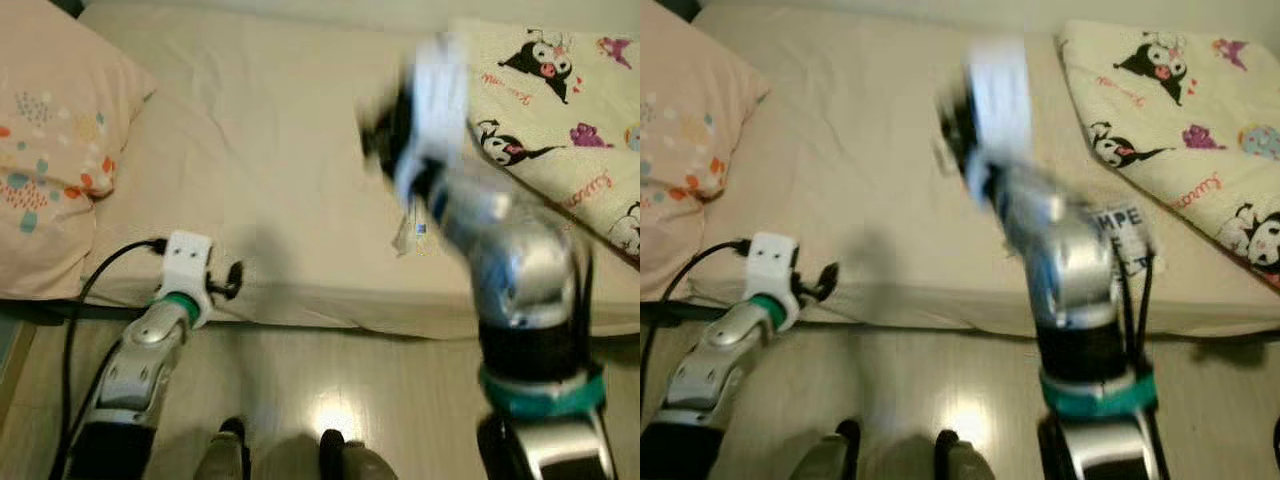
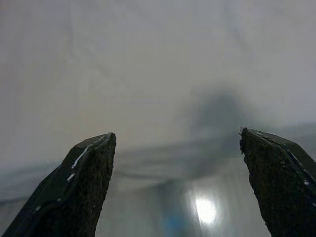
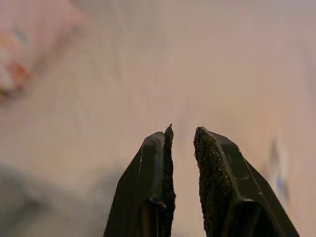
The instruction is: Clean up the room
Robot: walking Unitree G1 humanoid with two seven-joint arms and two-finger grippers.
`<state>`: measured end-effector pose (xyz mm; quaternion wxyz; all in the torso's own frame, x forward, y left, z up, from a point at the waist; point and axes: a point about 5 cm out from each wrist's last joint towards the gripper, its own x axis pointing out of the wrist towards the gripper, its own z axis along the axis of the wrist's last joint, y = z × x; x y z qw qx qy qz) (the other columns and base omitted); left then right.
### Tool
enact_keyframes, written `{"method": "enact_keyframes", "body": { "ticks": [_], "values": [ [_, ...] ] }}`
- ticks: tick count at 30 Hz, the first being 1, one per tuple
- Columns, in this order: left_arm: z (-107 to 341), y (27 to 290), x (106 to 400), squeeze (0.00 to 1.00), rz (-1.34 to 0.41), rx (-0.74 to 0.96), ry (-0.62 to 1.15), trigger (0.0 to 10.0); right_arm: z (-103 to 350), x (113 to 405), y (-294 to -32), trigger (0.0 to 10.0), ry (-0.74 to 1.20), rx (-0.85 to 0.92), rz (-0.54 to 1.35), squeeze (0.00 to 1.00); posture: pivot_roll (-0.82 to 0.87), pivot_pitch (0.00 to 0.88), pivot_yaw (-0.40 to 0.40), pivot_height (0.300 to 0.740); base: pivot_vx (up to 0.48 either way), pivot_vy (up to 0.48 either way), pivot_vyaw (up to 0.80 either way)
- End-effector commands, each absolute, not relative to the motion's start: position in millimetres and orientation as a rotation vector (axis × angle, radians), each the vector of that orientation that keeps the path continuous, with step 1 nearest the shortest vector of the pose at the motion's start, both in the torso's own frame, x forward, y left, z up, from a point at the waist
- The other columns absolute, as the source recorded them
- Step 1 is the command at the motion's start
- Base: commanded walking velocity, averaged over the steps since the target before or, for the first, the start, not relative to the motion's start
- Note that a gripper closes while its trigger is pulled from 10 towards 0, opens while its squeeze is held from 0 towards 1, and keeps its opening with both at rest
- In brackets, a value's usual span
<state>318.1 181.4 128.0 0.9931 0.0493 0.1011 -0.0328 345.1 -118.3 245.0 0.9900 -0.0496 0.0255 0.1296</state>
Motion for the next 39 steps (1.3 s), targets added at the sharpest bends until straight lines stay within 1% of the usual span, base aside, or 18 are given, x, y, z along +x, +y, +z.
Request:
{"method": "enact_keyframes", "body": {
  "ticks": [1, 2, 5, 7, 12, 14, 17, 19, 21, 22, 25, 26, 29, 31, 33, 34, 38, 39],
  "values": [
    [120, 180, 312, 0.00, -0.073, 0.097, 0.231, 10.0, 255, 343, -118, 10.0, -0.020, -0.099, 0.243, 0.00, 0.12, 0.269, -0.013, 0.740, 0.000, 0.000, 0.00],
    [116, 180, 309, 0.00, -0.072, 0.098, 0.239, 10.0, 228, 344, -126, 10.0, 0.047, -0.098, 0.198, 0.00, 0.11, 0.231, 0.013, 0.740, 0.000, 0.000, 0.00],
    [112, 180, 305, 0.00, -0.076, 0.103, 0.244, 10.0, 201, 342, -134, 10.0, 0.105, -0.094, 0.159, 0.00, 0.11, 0.224, 0.007, 0.740, 0.000, 0.000, 0.00],
    [101, 179, 298, 0.00, -0.082, 0.105, 0.261, 10.0, 156, 334, -147, 10.0, 0.190, -0.075, 0.085, 0.00, 0.12, 0.193, 0.011, 0.740, 0.000, 0.000, 0.00],
    [90, 179, 293, 0.00, -0.094, 0.108, 0.281, 10.0, 132, 328, -151, 10.0, 0.217, -0.044, 0.047, 0.00, 0.10, 0.166, 0.000, 0.740, 0.000, 0.000, 0.00],
    [80, 181, 291, 0.00, -0.116, 0.131, 0.304, 10.0, 107, 321, -155, 10.0, 0.232, 0.052, 0.000, 0.00, 0.10, 0.160, -0.010, 0.740, 0.000, 0.000, 0.00],
    [82, 183, 293, 0.00, -0.112, 0.127, 0.304, 10.0, 92, 316, -160, 10.0, 0.249, 0.102, -0.030, 0.00, 0.11, 0.160, -0.023, 0.740, 0.000, 0.000, 0.00],
    [96, 180, 302, 0.00, -0.104, 0.127, 0.277, 10.0, 71, 306, -172, 10.0, 0.286, 0.147, -0.089, 0.00, 0.16, 0.178, -0.020, 0.740, 0.000, 0.000, 0.00],
    [102, 178, 303, 0.00, -0.102, 0.125, 0.265, 10.0, 64, 303, -176, 10.0, 0.290, 0.150, -0.107, 0.00, 0.16, 0.165, -0.015, 0.740, 0.000, 0.000, 0.00],
    [106, 177, 304, 0.00, -0.101, 0.124, 0.255, 10.0, 60, 299, -179, 10.0, 0.284, 0.148, -0.135, 0.00, 0.17, 0.140, 0.012, 0.740, 0.000, 0.000, 0.00],
    [104, 176, 302, 0.00, -0.098, 0.105, 0.262, 10.0, 53, 291, -182, 10.0, 0.268, 0.165, -0.199, 0.00, 0.16, 0.149, 0.019, 0.740, 0.000, 0.000, 0.00],
    [93, 176, 298, 0.00, -0.103, 0.109, 0.282, 10.0, 47, 282, -187, 10.0, 0.266, 0.178, -0.248, 0.00, 0.15, 0.112, 0.007, 0.740, 0.000, 0.000, 0.00],
    [83, 176, 295, 0.00, -0.108, 0.116, 0.297, 10.0, 43, 277, -194, 10.0, 0.259, 0.176, -0.290, 0.00, 0.14, 0.108, 0.003, 0.740, 0.000, 0.000, 0.00],
    [68, 180, 289, 0.00, -0.093, 0.067, 0.329, 10.0, 31, 267, -206, 10.0, 0.274, 0.202, -0.373, 0.00, 0.12, 0.072, -0.003, 0.740, 0.000, 0.000, 0.00],
    [64, 181, 287, 0.00, -0.093, 0.070, 0.340, 10.0, 28, 265, -207, 10.0, 0.283, 0.213, -0.383, 0.00, 0.12, 0.072, -0.003, 0.740, 0.000, 0.000, 0.00],
    [60, 182, 286, 0.00, -0.094, 0.083, 0.351, 10.0, 25, 264, -207, 10.0, 0.291, 0.212, -0.379, 0.00, 0.11, 0.039, -0.012, 0.740, 0.000, 0.000, 0.00],
    [56, 182, 288, 0.00, -0.069, 0.092, 0.365, 10.0, 19, 264, -205, 10.0, 0.305, 0.183, -0.364, 0.00, 0.11, 0.041, -0.037, 0.740, 0.000, 0.000, 0.00],
    [63, 180, 293, 0.00, -0.046, 0.076, 0.345, 10.0, 14, 263, -212, 10.0, 0.331, 0.153, -0.408, 0.00, 0.12, 0.041, -0.052, 0.740, 0.000, 0.000, 0.00]
  ]
}}
